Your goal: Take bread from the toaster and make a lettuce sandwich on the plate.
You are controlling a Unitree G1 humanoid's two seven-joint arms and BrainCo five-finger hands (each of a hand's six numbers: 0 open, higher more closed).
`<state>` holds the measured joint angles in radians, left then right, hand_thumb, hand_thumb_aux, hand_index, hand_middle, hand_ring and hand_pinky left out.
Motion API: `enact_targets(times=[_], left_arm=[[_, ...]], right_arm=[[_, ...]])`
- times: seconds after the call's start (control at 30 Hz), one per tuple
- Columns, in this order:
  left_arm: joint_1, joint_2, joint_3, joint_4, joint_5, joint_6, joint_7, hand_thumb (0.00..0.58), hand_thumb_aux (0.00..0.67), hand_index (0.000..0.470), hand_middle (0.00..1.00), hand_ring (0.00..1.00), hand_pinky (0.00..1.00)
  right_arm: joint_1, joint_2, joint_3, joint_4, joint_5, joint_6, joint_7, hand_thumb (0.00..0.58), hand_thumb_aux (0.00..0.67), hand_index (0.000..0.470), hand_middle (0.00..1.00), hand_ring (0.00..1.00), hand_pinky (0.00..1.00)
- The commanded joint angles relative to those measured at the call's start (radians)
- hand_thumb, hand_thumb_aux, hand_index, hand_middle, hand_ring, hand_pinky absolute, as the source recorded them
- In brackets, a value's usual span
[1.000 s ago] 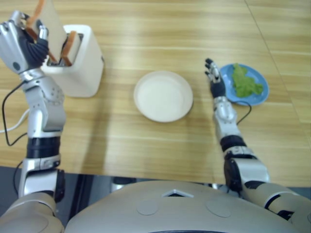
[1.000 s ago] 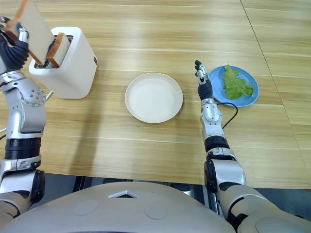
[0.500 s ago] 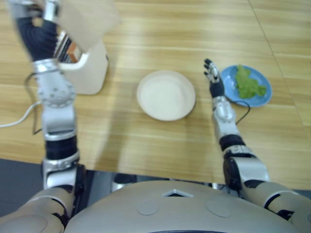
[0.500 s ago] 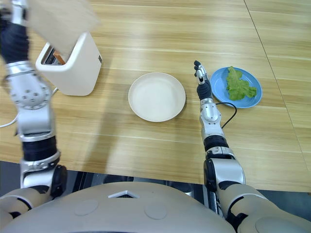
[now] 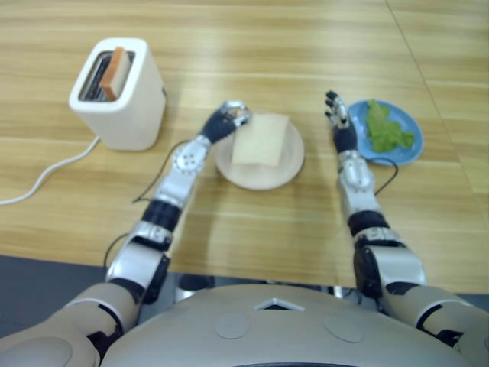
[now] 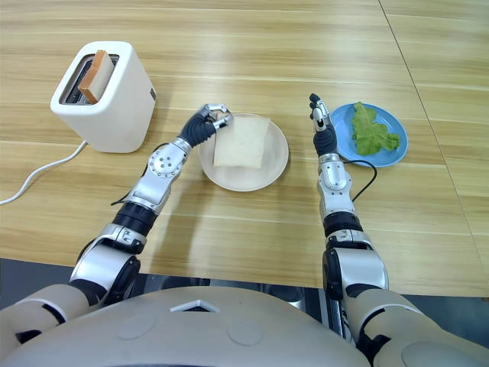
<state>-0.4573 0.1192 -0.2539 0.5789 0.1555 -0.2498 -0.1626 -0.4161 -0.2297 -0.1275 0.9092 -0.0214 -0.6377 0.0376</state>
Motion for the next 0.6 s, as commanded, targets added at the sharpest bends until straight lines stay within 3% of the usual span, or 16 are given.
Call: enact_targets(times=[0.03,0.23,0.27,0.3,0.33,0.37,0.5,0.6], left_arm=[[-0.036,-0.003,-0.011,0.13,0.041,-0.05,0.008,0.58,0.67,0.46,1.0,1.0,1.0],[-0.058,-0.004,-0.022,0.201,0.097,-0.086,0.048,0.58,0.67,0.46,1.0,1.0,1.0],[-0.059,-0.003,-0.022,0.202,0.105,-0.087,0.057,0.337,0.236,0.162,0.39,0.39,0.39],[-0.06,0.007,-0.03,0.195,0.134,-0.084,0.081,0.0,0.0,0.0,0.14,0.14,0.14],[-0.061,0.014,-0.036,0.19,0.155,-0.082,0.097,0.0,0.0,0.0,0.14,0.14,0.14],[-0.058,0.018,-0.032,0.176,0.164,-0.084,0.11,0.0,0.0,0.0,0.0,0.0,0.0],[-0.023,0.065,-0.011,0.003,0.236,-0.093,0.215,0.0,0.0,0.0,0.0,0.0,0.0],[0.01,0.095,-0.006,-0.122,0.287,-0.079,0.263,0.0,0.0,0.0,0.0,0.0,0.0]], right_arm=[[0.002,-0.002,-0.004,0.01,0.007,0.014,0.002,0.0,0.0,0.0,0.0,0.0,0.0],[0.011,-0.011,-0.006,-0.008,0.009,0.013,0.006,0.0,0.0,0.0,0.0,0.0,0.0],[0.012,-0.014,-0.004,-0.015,0.006,0.011,0.007,0.0,0.0,0.0,0.0,0.0,0.0],[0.017,-0.018,0.003,-0.033,-0.004,0.003,0.005,0.0,0.0,0.0,0.0,0.0,0.0],[0.02,-0.021,0.008,-0.046,-0.011,-0.003,0.003,0.0,0.0,0.0,0.0,0.0,0.0],[0.026,-0.027,0.015,-0.063,-0.025,-0.01,-0.001,0.0,0.0,0.0,0.0,0.0,0.0],[0.086,-0.109,0.049,-0.28,-0.213,-0.052,-0.108,0.0,0.0,0.0,0.0,0.0,0.0],[0.133,-0.234,0.03,-0.465,-0.417,-0.003,-0.216,0.0,0.0,0.0,0.0,0.0,0.0]])
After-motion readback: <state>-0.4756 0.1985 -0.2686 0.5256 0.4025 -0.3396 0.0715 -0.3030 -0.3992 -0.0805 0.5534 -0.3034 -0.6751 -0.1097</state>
